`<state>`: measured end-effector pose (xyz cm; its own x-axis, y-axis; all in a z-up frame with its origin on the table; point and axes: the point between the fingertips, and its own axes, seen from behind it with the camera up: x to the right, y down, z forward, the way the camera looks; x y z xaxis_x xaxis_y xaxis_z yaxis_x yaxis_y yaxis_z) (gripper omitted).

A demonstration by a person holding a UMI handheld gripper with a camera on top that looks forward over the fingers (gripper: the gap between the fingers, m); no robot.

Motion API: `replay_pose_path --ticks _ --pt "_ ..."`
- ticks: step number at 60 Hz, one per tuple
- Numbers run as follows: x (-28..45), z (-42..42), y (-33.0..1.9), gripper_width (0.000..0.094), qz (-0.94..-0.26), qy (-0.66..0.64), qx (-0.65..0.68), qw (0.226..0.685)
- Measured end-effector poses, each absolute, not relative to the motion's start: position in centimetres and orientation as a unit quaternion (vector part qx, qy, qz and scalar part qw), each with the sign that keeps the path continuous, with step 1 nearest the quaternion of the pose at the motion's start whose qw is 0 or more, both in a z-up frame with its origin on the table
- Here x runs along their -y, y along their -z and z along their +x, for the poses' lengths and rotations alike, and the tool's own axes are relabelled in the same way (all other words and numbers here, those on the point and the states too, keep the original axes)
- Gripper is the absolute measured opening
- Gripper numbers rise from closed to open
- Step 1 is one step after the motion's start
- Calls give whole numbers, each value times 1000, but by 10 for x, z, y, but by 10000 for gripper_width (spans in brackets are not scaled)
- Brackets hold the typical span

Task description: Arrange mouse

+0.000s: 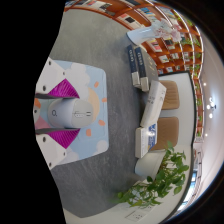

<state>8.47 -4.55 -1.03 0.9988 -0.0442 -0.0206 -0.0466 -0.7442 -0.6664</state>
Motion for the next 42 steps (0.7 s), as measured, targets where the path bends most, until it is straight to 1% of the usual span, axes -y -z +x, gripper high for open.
replay_pose_path --ticks 3,6,10,12,16,18,19,22,26,31,36,42 --pt "46 85 13 449 -934 0 -17 356" --pt "46 86 12 473 -935 -1 -17 355" --pt "47 86 13 505 -939 1 -13 344" --pt "48 88 13 541 -942 7 -10 335" --pt "50 96 9 740 -948 36 -4 317" --pt "49 97 2 835 -948 45 4 316" --pt "48 97 -3 868 -947 49 8 318" --pt "45 94 -19 869 -944 49 14 325" --pt "40 90 -49 861 -938 50 19 344" --pt "33 80 -98 860 -925 45 19 376" --pt "33 66 -145 857 -916 37 21 398" --pt "38 42 -194 858 -902 24 24 431"
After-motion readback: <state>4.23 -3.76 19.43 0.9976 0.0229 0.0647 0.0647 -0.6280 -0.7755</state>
